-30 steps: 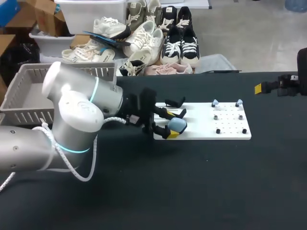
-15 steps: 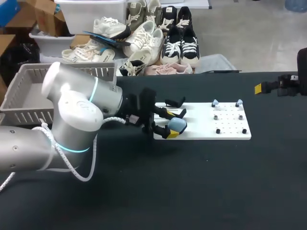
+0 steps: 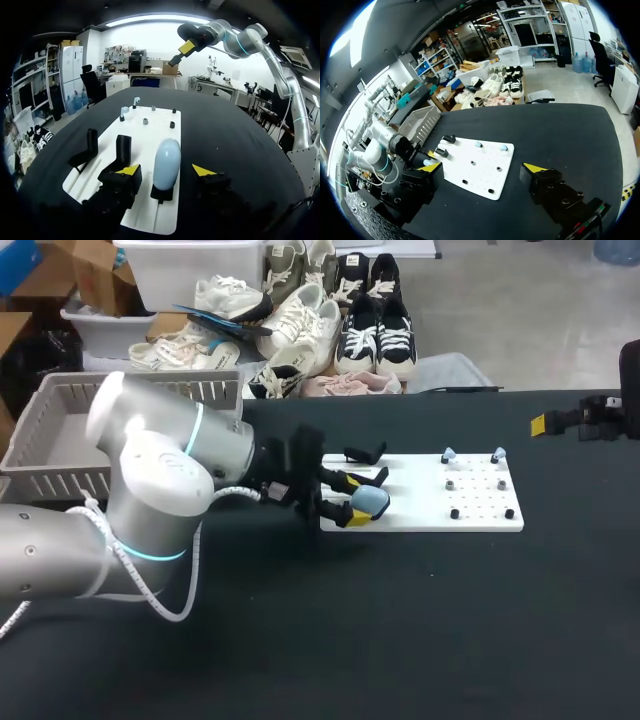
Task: Pick up each earbud case from the left stands, insert the matching earbuds, close the lid, and place the case in the box.
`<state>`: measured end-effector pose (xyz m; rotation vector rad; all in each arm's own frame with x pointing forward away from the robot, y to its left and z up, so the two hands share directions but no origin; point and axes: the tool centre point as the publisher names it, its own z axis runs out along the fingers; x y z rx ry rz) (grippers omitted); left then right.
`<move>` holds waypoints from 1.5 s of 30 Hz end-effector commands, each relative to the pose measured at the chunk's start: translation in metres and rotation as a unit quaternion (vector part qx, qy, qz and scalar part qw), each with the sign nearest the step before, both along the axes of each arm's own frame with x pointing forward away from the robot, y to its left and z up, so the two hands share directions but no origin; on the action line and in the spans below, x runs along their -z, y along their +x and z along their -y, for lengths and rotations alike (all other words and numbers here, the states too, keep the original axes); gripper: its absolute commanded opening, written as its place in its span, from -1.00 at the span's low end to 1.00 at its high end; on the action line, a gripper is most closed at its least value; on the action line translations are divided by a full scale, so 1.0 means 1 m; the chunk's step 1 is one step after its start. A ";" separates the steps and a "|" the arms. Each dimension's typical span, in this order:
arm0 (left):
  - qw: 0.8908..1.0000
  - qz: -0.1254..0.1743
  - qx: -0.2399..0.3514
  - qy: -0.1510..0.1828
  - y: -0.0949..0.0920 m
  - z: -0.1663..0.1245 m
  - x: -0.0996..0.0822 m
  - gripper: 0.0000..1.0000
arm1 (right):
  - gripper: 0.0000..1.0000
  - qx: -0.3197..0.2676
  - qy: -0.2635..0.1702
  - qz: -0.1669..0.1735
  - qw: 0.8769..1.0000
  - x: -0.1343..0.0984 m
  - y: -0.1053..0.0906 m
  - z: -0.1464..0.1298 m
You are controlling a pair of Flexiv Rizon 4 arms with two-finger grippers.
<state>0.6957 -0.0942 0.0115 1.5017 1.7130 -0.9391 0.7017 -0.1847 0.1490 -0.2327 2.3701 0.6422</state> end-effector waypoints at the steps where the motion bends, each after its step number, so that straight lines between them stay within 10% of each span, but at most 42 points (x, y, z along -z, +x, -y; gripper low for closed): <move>1: 1.000 0.001 -0.001 -0.001 0.002 0.000 0.001 0.25 | 1.00 0.000 -0.001 0.000 1.000 0.000 0.000 0.000; 45: 1.000 0.016 -0.001 0.005 0.001 0.002 0.001 -0.06 | 1.00 0.000 -0.001 0.000 1.000 0.000 0.000 0.000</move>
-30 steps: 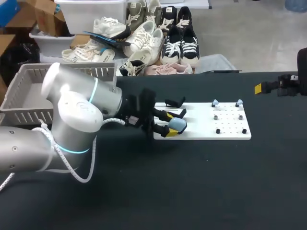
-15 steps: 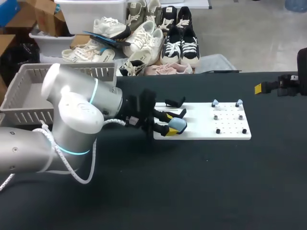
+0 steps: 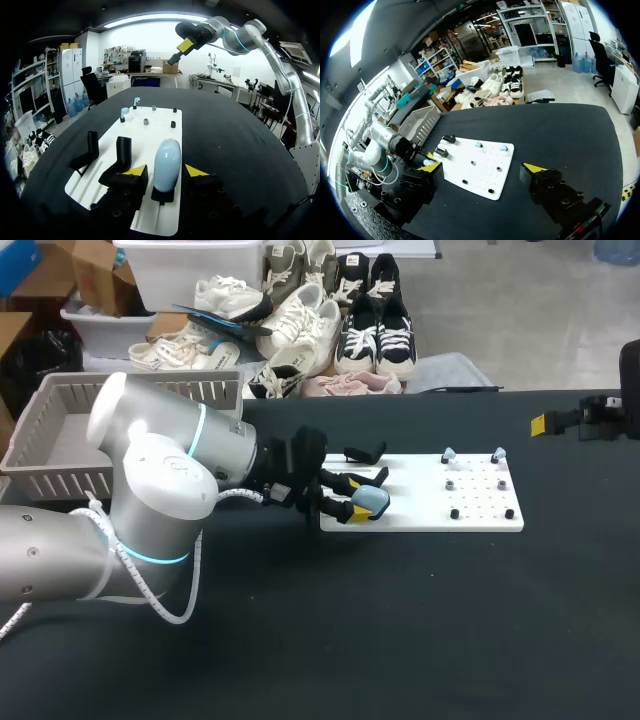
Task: Pick up each earbud case from the left stands, insert the matching earbuds, close the lid, and place the case in the box.
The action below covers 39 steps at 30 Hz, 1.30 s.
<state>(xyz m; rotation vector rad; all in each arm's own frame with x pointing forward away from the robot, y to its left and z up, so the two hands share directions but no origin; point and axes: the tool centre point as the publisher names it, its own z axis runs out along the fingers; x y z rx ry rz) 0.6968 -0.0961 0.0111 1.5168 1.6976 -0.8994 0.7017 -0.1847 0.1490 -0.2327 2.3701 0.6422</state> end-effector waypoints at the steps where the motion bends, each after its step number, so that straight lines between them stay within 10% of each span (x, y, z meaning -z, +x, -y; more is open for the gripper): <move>1: 1.000 -0.001 -0.001 -0.001 0.000 0.000 0.001 -0.06 | 1.00 0.000 -0.001 0.000 1.000 0.000 0.000 0.000; 39: 1.000 -0.002 0.001 0.000 0.000 0.001 0.001 -0.63 | 1.00 0.000 -0.001 0.000 1.000 0.000 0.000 0.000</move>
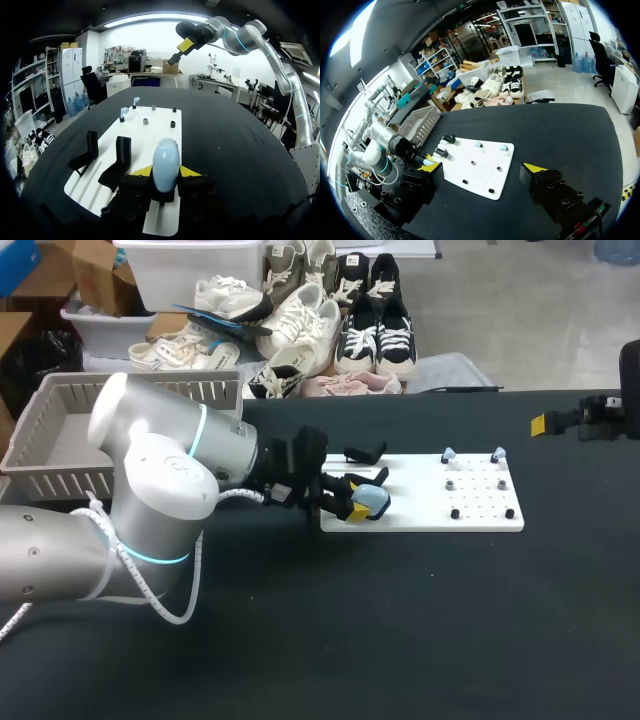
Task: Pick up each earbud case from the left stands, insert the matching earbuds, close the lid, and place the case in the box.
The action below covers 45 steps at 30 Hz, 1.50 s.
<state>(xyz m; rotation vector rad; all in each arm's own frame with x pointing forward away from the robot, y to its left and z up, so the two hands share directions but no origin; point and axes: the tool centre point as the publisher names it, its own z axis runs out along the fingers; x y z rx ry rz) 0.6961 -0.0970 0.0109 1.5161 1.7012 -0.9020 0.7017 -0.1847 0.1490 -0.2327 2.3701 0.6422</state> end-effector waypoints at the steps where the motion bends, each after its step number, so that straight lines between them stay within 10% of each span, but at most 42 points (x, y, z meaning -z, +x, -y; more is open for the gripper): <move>1: 1.000 -0.001 0.000 -0.001 0.001 0.000 0.001 -0.70 | 1.00 0.000 -0.001 0.000 1.000 0.000 0.000 0.000; 6: 1.000 -0.002 -0.002 -0.003 0.002 -0.001 -0.001 -1.00 | 1.00 0.000 -0.001 0.000 1.000 0.000 0.000 0.000; 45: 0.998 0.014 -0.047 -0.043 0.019 0.046 -0.082 -1.00 | 1.00 -0.019 -0.002 -0.006 1.000 0.003 -0.001 -0.012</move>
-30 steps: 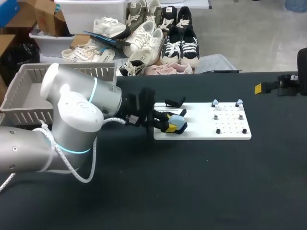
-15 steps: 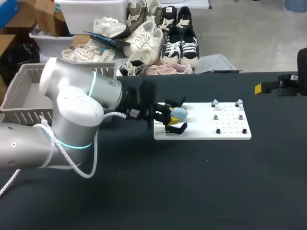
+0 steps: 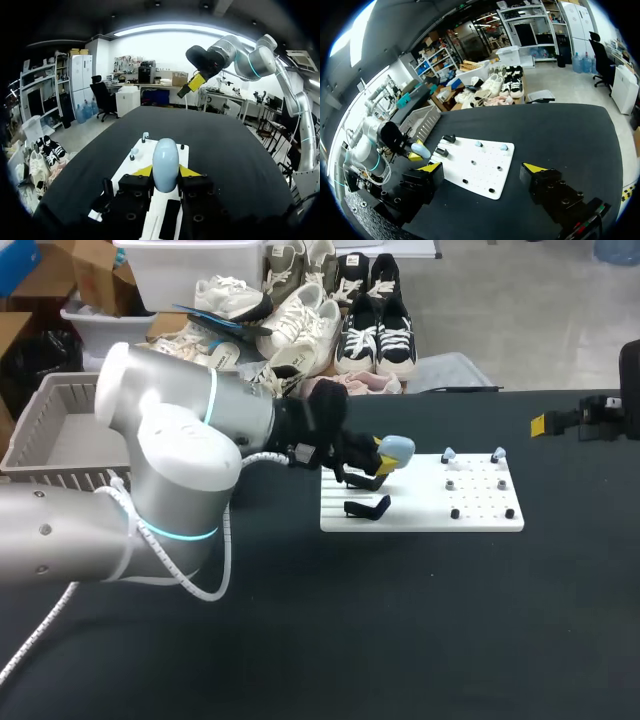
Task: Pick up each earbud case from the left stands, insert the matching earbuds, close the lid, and place the case in the box.
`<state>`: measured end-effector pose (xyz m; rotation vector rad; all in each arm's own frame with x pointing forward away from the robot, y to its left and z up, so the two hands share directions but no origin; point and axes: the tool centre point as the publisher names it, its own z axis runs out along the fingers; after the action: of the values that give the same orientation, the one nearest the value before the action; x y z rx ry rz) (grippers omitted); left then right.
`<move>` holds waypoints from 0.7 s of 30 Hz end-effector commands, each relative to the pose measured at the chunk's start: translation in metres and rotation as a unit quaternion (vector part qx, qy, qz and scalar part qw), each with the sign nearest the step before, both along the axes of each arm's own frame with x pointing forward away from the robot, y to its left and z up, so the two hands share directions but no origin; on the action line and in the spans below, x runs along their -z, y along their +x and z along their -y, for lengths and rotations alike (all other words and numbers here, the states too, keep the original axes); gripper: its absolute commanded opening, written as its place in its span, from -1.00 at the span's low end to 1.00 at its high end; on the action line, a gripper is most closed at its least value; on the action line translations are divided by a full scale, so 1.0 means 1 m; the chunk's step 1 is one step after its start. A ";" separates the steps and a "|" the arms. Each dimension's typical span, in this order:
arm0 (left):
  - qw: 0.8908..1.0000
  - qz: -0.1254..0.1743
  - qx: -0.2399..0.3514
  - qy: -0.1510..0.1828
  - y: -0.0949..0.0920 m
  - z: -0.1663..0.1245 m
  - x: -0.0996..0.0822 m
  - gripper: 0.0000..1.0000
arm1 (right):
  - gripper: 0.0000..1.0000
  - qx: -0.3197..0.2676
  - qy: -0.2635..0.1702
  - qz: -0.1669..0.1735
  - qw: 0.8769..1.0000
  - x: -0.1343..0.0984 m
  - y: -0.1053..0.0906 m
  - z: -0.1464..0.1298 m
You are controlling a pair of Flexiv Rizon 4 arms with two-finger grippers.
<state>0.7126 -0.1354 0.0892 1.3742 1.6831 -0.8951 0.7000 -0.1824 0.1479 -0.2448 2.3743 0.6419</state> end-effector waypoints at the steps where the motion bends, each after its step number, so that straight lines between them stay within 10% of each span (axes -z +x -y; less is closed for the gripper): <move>1: 1.000 0.008 0.003 -0.003 0.003 0.009 -0.006 -1.00 | 1.00 -0.024 -0.005 -0.009 1.000 0.003 0.000 -0.014; 21: 0.999 0.031 0.040 -0.010 -0.002 0.040 -0.016 -1.00 | 1.00 -0.114 0.039 -0.012 0.993 0.018 -0.018 -0.092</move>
<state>0.7052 -0.1688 0.1067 1.4443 1.5762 -0.9021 0.6752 -0.0963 0.1374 -0.4561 2.3867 0.7573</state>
